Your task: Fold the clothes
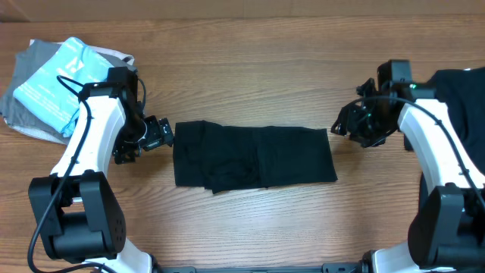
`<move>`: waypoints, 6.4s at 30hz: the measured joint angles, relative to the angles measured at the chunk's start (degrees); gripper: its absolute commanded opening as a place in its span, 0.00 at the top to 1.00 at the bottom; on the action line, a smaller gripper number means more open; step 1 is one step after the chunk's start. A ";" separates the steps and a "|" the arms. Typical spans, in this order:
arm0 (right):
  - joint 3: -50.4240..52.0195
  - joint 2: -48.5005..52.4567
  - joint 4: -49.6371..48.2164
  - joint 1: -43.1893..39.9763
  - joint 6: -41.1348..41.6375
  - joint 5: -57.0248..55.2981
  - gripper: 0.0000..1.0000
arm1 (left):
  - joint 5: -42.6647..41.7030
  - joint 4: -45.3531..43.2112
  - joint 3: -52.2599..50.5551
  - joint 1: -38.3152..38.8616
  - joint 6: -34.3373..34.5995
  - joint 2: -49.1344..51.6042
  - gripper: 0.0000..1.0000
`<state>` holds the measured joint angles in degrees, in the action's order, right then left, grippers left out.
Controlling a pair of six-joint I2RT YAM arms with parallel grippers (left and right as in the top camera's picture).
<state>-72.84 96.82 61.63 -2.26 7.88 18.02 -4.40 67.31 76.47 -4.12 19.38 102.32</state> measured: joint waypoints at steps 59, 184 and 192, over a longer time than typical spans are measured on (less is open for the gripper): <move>-15.37 2.14 18.56 -14.78 -0.26 2.45 0.96 | 0.00 0.00 0.02 0.00 -0.02 0.00 0.00; 1.90 3.30 -28.30 22.91 12.87 13.25 0.92 | 0.02 -0.02 0.04 0.00 0.00 0.00 0.00; 1.92 14.86 -35.93 22.93 13.05 11.98 0.96 | 0.04 -0.02 0.04 0.00 0.00 0.00 0.00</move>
<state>-70.91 111.68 25.69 20.67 20.93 30.00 -4.36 67.29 76.51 -4.12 19.38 102.32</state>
